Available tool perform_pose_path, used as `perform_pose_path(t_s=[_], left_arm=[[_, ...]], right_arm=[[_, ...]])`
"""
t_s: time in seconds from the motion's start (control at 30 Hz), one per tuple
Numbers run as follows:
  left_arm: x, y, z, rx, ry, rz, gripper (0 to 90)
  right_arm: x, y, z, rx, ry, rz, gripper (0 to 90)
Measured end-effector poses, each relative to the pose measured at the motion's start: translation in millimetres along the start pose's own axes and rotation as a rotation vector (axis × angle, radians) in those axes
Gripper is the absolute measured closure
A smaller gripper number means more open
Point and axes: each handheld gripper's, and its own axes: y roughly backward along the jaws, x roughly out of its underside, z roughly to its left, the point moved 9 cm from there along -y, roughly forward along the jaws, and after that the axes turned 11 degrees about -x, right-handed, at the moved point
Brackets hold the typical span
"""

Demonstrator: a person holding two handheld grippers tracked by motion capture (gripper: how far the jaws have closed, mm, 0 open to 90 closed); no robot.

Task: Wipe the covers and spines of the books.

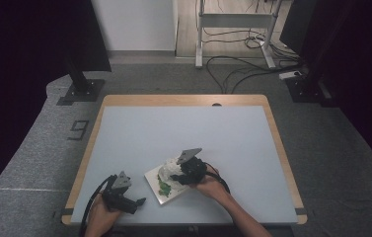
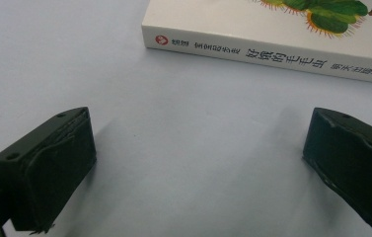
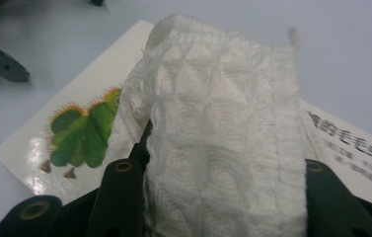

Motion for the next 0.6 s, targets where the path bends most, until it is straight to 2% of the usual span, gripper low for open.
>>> perform_pose_path(t_s=[0.27,0.6], left_arm=[[0.0,0.0,-0.1,0.001,0.001,0.000,0.0],[0.0,0.0,0.0,0.000,0.000,0.000,0.0]], right_arm=[[9.9,13.1,-16.0,0.042,-0.034,-0.004,56.7],[18.9,24.8,-29.4,0.084,-0.054,0.000,56.7]])
